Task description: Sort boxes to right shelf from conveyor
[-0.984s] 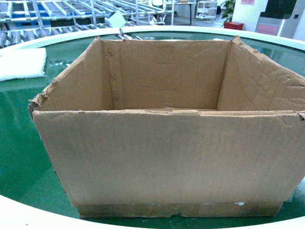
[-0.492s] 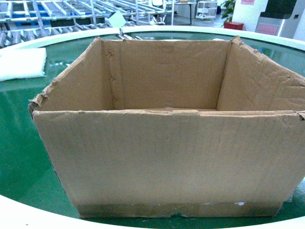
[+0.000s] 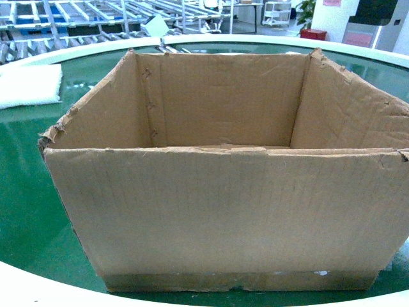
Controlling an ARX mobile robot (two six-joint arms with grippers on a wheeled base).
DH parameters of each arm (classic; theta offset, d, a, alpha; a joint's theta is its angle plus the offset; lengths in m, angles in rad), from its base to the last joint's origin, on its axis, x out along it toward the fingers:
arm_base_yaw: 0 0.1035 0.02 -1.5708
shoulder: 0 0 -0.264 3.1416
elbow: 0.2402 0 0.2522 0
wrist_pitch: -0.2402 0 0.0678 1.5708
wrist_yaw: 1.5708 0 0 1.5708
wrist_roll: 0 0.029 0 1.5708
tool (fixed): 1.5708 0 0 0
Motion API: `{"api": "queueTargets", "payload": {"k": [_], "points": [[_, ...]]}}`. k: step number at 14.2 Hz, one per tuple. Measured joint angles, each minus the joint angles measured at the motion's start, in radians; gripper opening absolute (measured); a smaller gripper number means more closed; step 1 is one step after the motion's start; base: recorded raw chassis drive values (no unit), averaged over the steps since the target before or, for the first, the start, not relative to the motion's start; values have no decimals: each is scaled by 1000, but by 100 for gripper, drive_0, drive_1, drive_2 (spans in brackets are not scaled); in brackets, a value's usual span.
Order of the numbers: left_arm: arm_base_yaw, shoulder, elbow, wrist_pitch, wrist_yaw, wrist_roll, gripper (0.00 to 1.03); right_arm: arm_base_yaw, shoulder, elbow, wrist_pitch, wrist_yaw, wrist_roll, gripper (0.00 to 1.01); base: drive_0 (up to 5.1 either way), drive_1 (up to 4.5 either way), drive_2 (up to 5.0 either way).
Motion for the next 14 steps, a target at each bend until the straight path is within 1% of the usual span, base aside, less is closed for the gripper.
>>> {"api": "queueTargets", "payload": {"k": [1, 2, 3, 8, 9, 10, 11, 12, 13, 14], "points": [[4, 0, 0, -2, -4, 2, 98, 27, 1, 0, -2, 23, -6, 98, 0, 0, 0], [5, 0, 0, -2, -6, 3, 98, 40, 1, 0, -2, 43, -13, 98, 0, 0, 0], [5, 0, 0, -2, -6, 3, 98, 40, 1, 0, -2, 47, -18, 98, 0, 0, 0], [6, 2, 0, 0, -6, 4, 98, 41, 2, 0, -2, 44, -21, 98, 0, 0, 0], [26, 27, 0, 40, 19, 3, 98, 40, 28, 0, 31, 43, -26, 98, 0, 0, 0], [39, 76, 1, 87, 31, 3, 98, 42, 76, 1, 64, 44, -30, 98, 0, 0, 0], [53, 138, 3, 136, 55, 3, 98, 50, 130, 6, 107, 46, -31, 98, 0, 0, 0], [66, 223, 26, 190, 82, 3, 98, 53, 200, 32, 155, 50, -31, 98, 0, 0, 0], [93, 307, 79, 242, 116, -3, 98, 55, 267, 74, 200, 60, -31, 98, 0, 0, 0], [99, 380, 138, 281, 130, -8, 98, 63, 327, 118, 236, 69, -36, 98, 0, 0, 0]]}}
